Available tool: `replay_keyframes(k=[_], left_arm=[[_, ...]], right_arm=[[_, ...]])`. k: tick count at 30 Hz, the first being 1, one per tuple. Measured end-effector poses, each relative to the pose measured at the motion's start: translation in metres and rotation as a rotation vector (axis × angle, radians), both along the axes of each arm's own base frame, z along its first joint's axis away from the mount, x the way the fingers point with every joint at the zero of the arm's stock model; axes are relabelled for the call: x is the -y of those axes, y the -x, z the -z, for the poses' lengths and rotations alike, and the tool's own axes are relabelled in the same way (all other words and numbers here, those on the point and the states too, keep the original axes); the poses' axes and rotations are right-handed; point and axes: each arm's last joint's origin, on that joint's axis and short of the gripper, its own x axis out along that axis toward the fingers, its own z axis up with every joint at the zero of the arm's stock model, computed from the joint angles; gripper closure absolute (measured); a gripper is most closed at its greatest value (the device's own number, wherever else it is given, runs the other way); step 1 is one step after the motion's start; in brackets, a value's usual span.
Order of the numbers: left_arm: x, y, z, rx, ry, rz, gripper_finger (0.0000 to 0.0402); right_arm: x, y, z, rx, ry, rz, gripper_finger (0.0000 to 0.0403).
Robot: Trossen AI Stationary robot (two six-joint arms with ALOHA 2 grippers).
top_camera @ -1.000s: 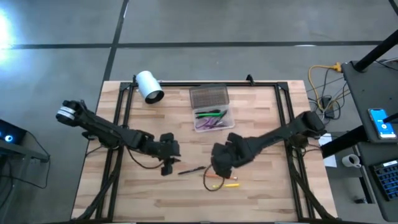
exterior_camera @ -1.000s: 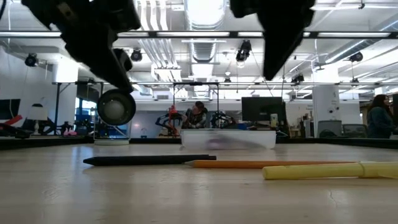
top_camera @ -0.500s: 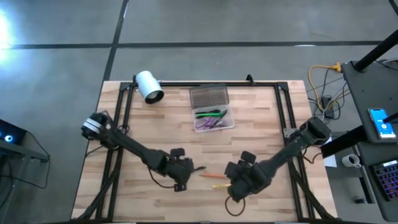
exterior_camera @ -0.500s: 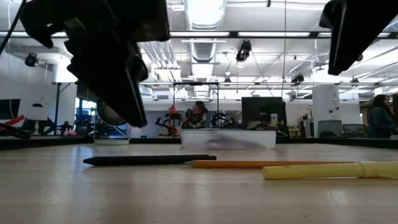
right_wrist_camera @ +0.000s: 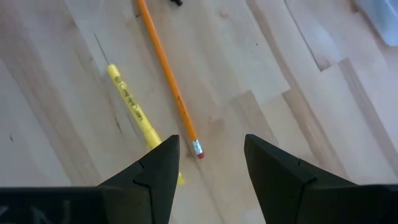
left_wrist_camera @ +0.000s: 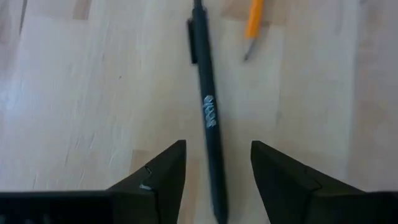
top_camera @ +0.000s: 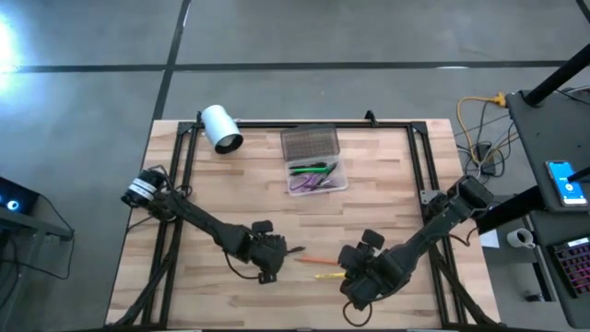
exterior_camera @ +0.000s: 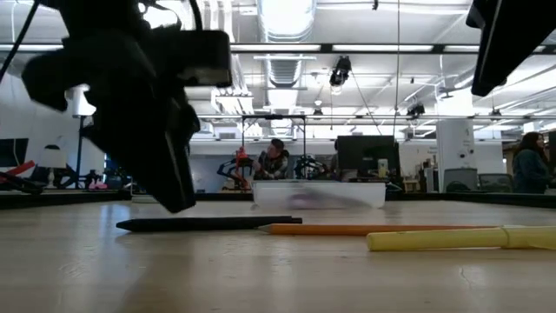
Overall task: Pick & place school supplies into a supply box
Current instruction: Put the black pen into the supply box
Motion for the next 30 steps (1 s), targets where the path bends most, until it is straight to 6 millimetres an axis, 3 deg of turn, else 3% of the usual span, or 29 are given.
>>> replay_keyframes(k=[7, 16, 27, 30], left_arm=[[-0.014, -0.001, 0.013, 0.029, 0.017, -0.038, 0.024], [-0.023, 0.0, 0.022, 0.034, 0.085, -0.025, 0.028], [-0.027, 0.008, 0.031, 0.015, 0.007, 0.034, 0.0382], [-0.031, 0.005, 0.029, 0.008, 0.007, 0.035, 0.0389]], right_arm=[[0.0, 0.0, 0.0, 0.002, 0.006, 0.001, 0.0229], [0.001, 0.0, 0.0, 0.005, 0.001, 0.025, 0.023], [0.003, 0.003, 0.002, -0.022, 0.023, 0.028, 0.023], [0.004, 0.004, 0.004, -0.024, 0.023, 0.055, 0.023]])
